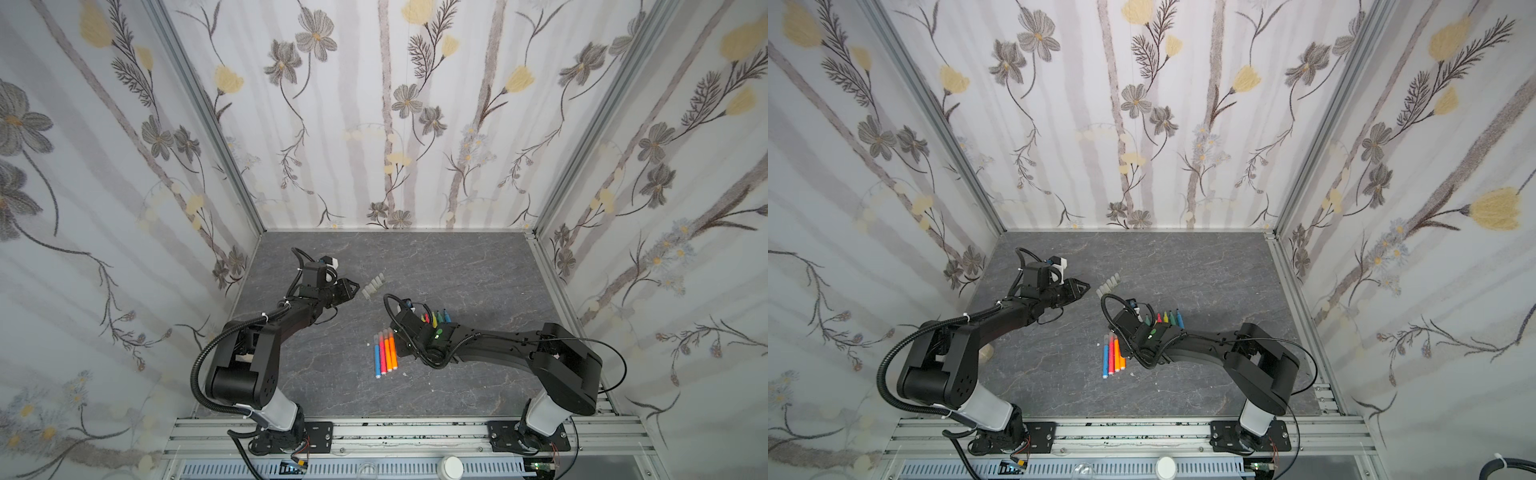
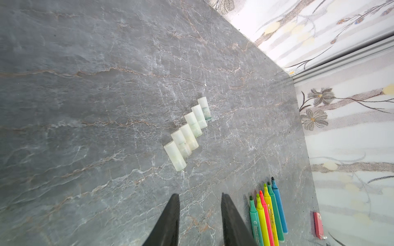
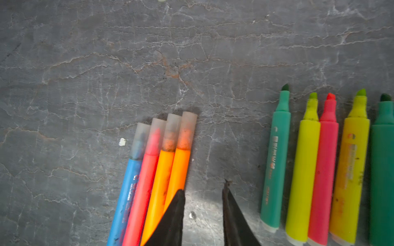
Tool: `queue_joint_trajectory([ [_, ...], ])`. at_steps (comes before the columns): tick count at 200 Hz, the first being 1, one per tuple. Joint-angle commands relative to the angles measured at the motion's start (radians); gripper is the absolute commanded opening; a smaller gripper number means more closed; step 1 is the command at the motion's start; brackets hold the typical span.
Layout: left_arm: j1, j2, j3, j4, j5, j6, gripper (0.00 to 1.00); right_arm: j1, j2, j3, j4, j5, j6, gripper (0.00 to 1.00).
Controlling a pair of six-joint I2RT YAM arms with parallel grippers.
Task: Open the pen caps
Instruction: 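Move the right gripper to the capped orange marker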
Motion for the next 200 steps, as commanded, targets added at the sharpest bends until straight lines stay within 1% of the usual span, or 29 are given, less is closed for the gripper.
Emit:
queue_joint_trajectory([
  [1,0.004,-0.051,-0.023,-0.043,-0.023,0.022,0.33,0.007,0.023,0.017,0.013,-0.015,0.028,0.31],
  [29,0.004,-0.079,-0.034,-0.046,-0.023,0.020,0.33,0.015,0.046,0.028,0.015,-0.024,0.033,0.30],
  [123,0.005,-0.071,-0.043,-0.027,-0.004,0.016,0.34,0.021,0.125,0.080,-0.016,-0.036,0.030,0.30],
  [200,0.005,-0.064,-0.039,-0.023,0.006,0.015,0.34,0.022,0.165,0.081,-0.033,-0.036,0.029,0.30],
])
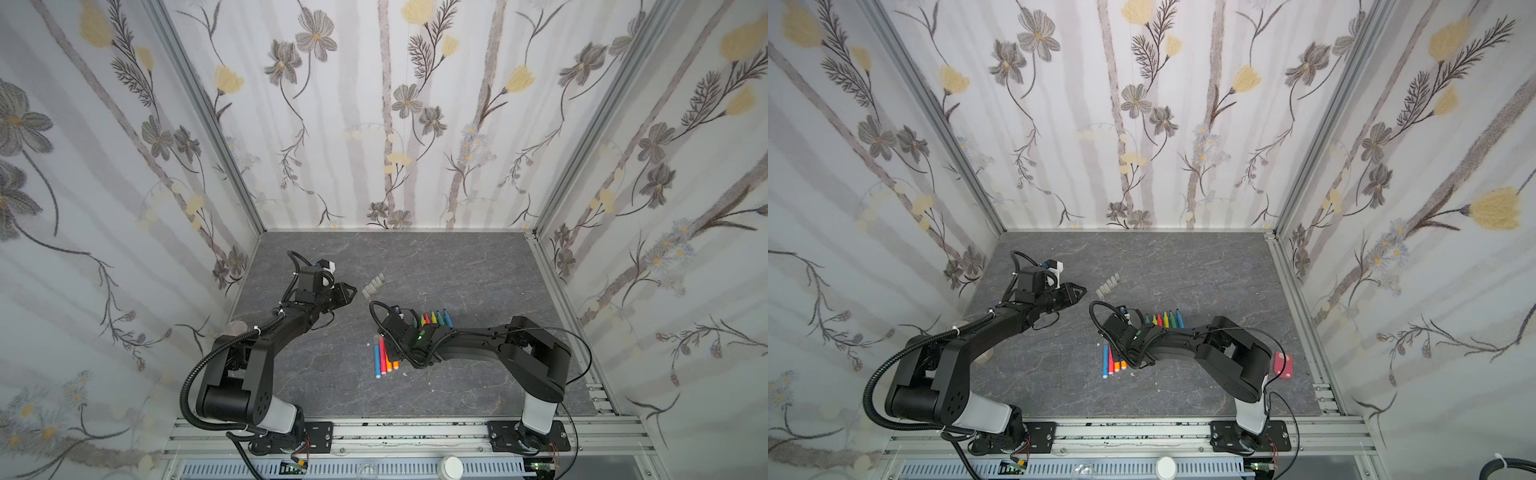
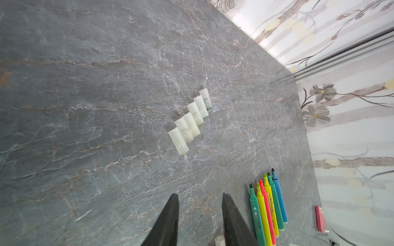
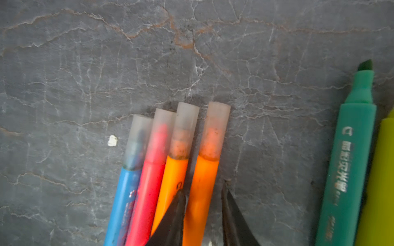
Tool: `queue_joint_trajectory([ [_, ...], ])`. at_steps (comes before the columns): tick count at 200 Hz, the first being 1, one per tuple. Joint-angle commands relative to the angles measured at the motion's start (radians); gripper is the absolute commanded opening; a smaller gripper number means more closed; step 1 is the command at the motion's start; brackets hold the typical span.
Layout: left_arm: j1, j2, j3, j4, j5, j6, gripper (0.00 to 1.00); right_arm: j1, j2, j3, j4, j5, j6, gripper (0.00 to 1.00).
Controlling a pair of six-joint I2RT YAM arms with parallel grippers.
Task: Open the pen caps
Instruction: 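Move the right gripper to the capped orange marker, then grasp and lift the orange marker with the right gripper while the left reaches its cap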
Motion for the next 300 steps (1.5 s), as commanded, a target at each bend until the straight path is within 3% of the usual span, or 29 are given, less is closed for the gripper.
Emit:
queue_joint_trajectory([
  [1,0.001,0.003,0.001,0.017,0.012,0.005,0.34,0.001,0.007,0.004,-0.017,0.005,0.014,0.30],
  [32,0.002,0.003,0.002,0.018,0.016,0.002,0.34,0.001,0.012,-0.004,-0.022,0.000,0.010,0.25],
  [63,0.000,-0.005,0.004,0.017,0.031,-0.004,0.34,0.001,0.009,-0.010,-0.023,-0.003,0.002,0.13],
  [115,-0.009,-0.033,0.006,-0.001,0.062,-0.010,0.34,-0.036,-0.100,-0.050,0.003,0.015,-0.030,0.02],
  [152,-0.042,-0.040,0.013,0.012,0.092,-0.032,0.35,-0.079,-0.247,-0.111,0.071,0.025,-0.085,0.00],
  [200,-0.113,-0.072,0.010,0.066,0.155,-0.086,0.35,-0.147,-0.423,-0.225,0.236,-0.108,-0.163,0.00],
  [236,-0.156,-0.087,0.015,0.110,0.208,-0.120,0.36,-0.187,-0.453,-0.253,0.273,-0.166,-0.177,0.00],
  [300,-0.245,-0.021,0.054,0.131,0.198,-0.136,0.37,-0.191,-0.451,-0.262,0.319,-0.207,-0.170,0.00],
])
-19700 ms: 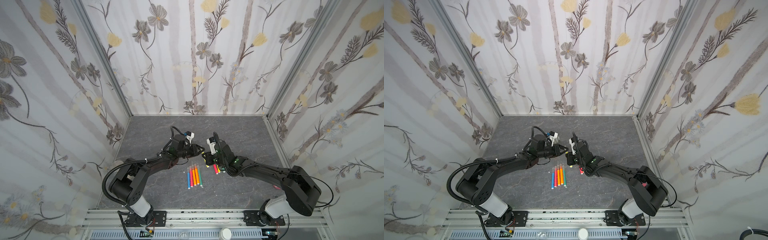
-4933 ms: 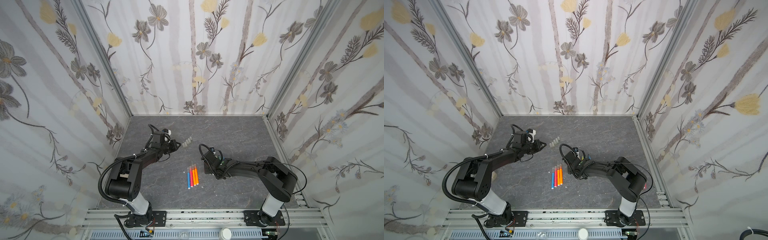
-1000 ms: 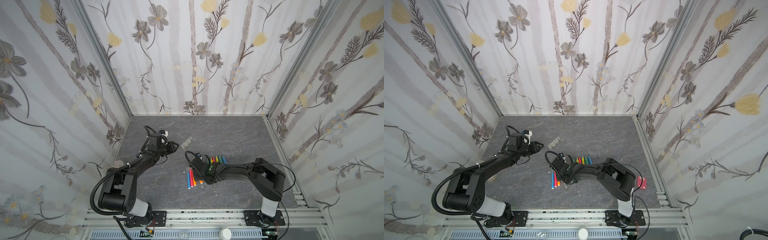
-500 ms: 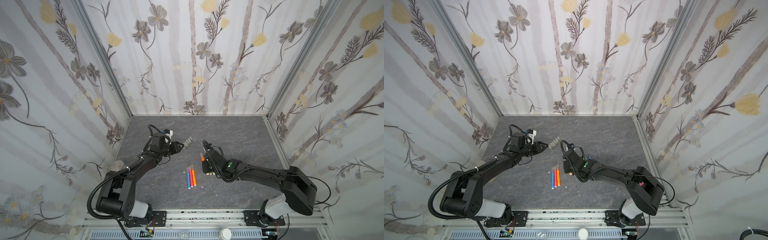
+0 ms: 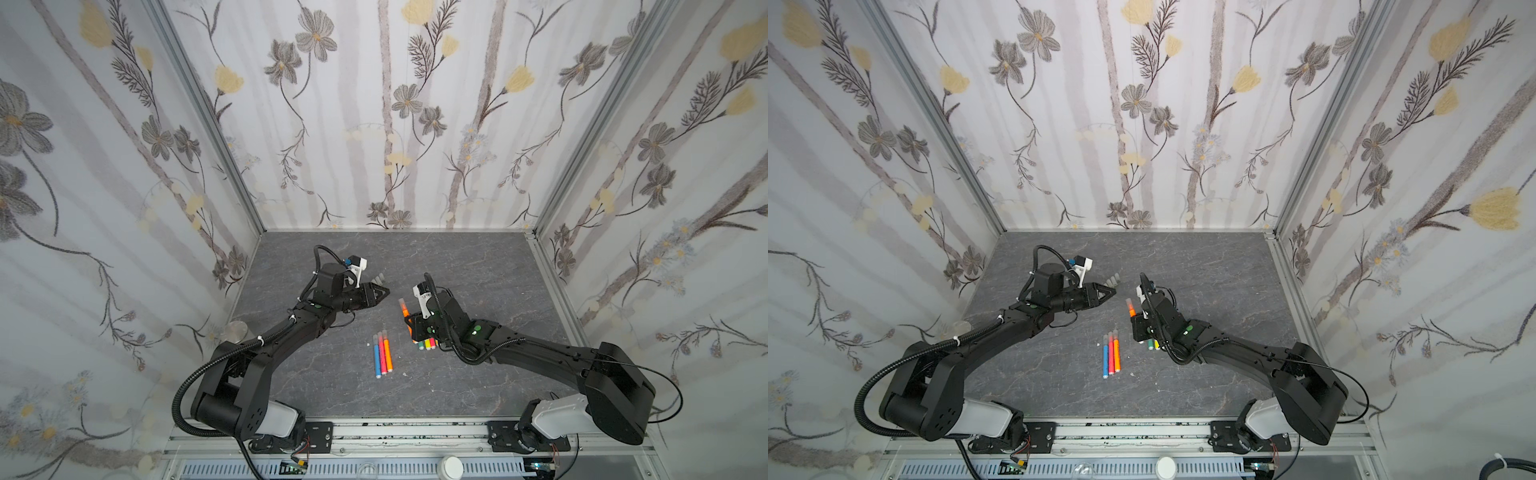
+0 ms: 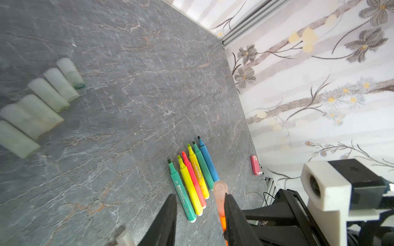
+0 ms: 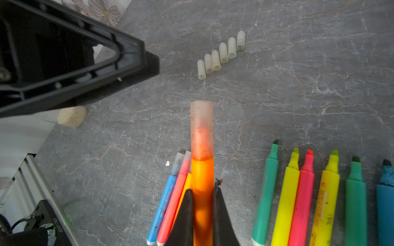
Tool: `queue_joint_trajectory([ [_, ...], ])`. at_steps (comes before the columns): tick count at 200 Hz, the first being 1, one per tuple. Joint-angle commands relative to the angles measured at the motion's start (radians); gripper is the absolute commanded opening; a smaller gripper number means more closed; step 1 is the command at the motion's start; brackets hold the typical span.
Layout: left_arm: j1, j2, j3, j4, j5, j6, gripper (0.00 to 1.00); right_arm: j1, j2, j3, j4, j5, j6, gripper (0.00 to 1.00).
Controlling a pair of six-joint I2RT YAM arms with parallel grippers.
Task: Open the pen caps
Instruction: 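Grasp and lift the orange marker with the right gripper while the left reaches its cap, then close the left gripper on the orange marker's frosted cap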
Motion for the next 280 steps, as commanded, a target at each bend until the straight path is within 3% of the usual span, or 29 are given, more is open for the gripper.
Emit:
queue_joint_trajectory([
  [1,-0.022,0.021,0.013,0.046,0.007,-0.021,0.37,-0.001,-0.002,-0.001,0.057,-0.017,-0.005,0.00],
  [115,-0.098,0.097,0.047,0.113,0.023,-0.070,0.35,-0.020,0.026,0.028,0.073,-0.017,-0.007,0.00],
  [222,-0.109,0.119,0.059,0.136,0.041,-0.088,0.18,-0.030,0.046,0.034,0.082,-0.012,-0.010,0.00],
  [280,-0.111,0.122,0.054,0.169,0.057,-0.115,0.02,-0.034,0.046,0.025,0.094,-0.008,-0.009,0.03],
])
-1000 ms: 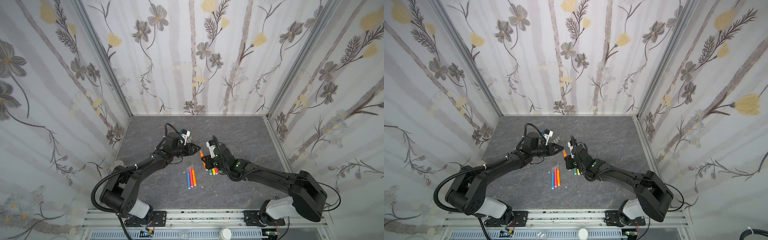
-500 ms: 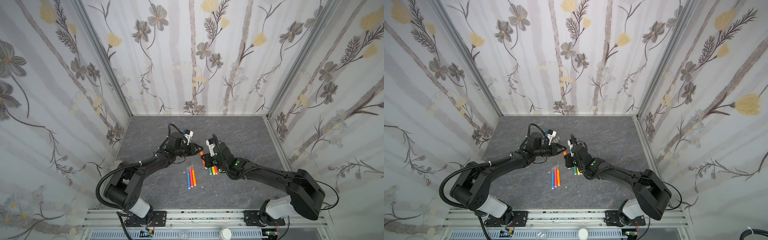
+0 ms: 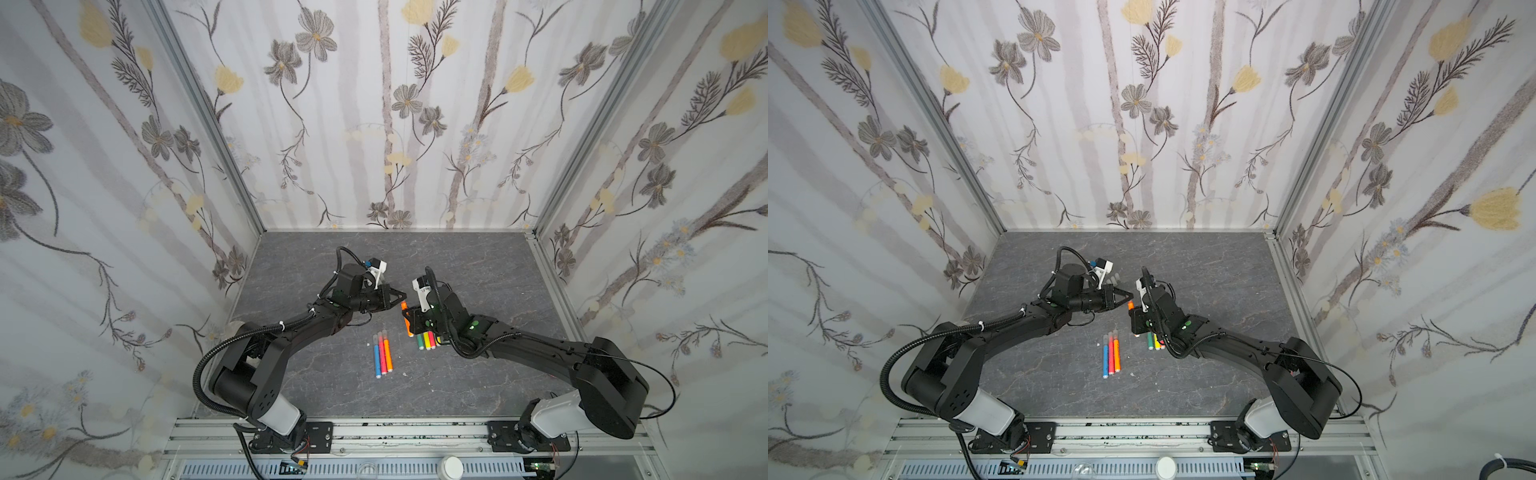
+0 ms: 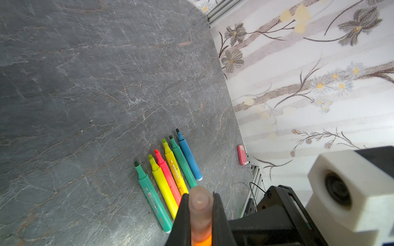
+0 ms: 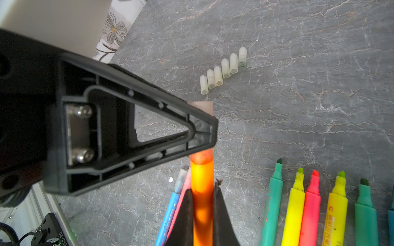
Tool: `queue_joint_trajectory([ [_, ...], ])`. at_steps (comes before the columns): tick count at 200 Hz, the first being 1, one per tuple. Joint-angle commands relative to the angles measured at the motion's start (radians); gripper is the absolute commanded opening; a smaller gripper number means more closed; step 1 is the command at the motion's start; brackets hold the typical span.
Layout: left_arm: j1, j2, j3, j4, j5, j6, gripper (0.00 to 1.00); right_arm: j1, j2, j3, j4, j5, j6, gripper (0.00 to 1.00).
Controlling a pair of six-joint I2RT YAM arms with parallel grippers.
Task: Open the pen caps
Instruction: 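Close the left gripper on the orange marker's frosted cap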
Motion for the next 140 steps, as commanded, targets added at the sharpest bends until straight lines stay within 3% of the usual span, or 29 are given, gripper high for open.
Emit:
queue_joint_trajectory([
  [1,-0.003,0.000,0.004,0.064,0.039,-0.025,0.01,-0.001,0.003,-0.004,0.040,0.008,-0.010,0.04],
  [24,-0.003,-0.004,-0.007,0.096,0.038,-0.060,0.00,0.000,0.003,-0.014,0.060,0.009,-0.010,0.22],
  [39,-0.003,-0.003,-0.016,0.128,0.036,-0.095,0.00,0.000,0.003,-0.026,0.088,0.009,-0.008,0.25],
  [78,-0.004,0.006,-0.053,0.246,0.053,-0.194,0.00,-0.003,0.012,-0.043,0.142,0.015,-0.010,0.24],
  [140,-0.004,0.018,-0.055,0.228,0.026,-0.191,0.00,-0.004,-0.016,-0.089,0.208,0.028,-0.010,0.11],
])
